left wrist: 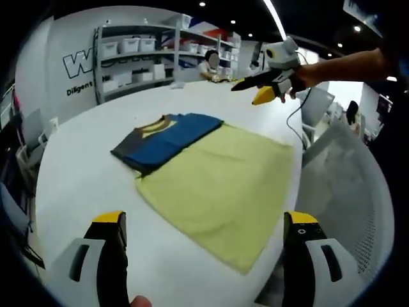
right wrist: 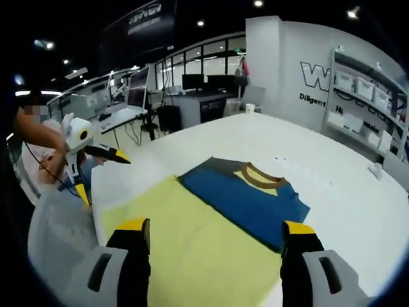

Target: Fold the garment on the visible template until the final outline fits inside the template.

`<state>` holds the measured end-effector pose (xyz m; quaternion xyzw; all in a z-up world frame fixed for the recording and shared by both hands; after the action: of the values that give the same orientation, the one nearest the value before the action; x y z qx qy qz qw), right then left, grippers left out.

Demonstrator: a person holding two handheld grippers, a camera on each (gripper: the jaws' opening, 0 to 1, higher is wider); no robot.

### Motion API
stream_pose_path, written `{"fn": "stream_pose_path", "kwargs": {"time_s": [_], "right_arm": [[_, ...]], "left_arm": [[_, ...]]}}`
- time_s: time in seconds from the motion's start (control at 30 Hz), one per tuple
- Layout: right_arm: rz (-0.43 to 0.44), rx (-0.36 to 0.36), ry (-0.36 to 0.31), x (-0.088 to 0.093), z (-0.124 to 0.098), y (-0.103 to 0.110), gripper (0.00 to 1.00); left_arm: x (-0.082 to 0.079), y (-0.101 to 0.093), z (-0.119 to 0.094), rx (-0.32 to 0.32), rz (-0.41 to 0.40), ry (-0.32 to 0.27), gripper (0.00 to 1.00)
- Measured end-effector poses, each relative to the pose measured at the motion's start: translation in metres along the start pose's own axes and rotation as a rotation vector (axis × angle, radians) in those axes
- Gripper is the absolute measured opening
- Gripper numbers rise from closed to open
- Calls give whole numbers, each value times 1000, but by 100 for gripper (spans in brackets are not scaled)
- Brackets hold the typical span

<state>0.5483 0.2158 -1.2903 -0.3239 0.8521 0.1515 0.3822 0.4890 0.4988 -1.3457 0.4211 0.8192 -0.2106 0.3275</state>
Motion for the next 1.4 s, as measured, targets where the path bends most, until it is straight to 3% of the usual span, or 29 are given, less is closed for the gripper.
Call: {"fn": "stream_pose_path", "kwargs": {"time_s": [0.13,0.2,0.37,0.57,0.9,1.0,1.3,1.4], "right_arm": [[6,-8,13,11,-7,4,86],[57,-10,-18,10,-10,5,86],[54,7,-16,18,-18,5,86],[4,7,27,39,-27,11,86],[4,-23,71,71,-29,22,84],[-66,-28,114,83,-29,25,81],[-54,-49,155,103,-32,23,74],[-129,-52,209,116,-34,23,72]], "left_arm": [[1,-7,2,13,26,10,98],[2,-8,3,15,29,13,98],[2,-12,4,25,52,17,98],[9,-17,7,41,92,45,97],[19,-31,13,78,160,89,91],[22,-33,13,87,176,99,87],[29,-37,15,106,175,132,77],[31,-41,17,107,212,134,71]]}}
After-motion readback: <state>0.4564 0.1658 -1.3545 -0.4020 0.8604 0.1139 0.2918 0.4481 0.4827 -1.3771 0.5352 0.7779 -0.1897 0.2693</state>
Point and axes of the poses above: the point that each gripper's makers call its tool centre point, and the gripper's own axes: z roughly forward along the fingers, y roughly to its left, x roughly out of its underside, the point moved 4 cm from there along -z, roughly backward along the fingers, and after that the axes turned 8 degrees about y, right-handed, at the moved point
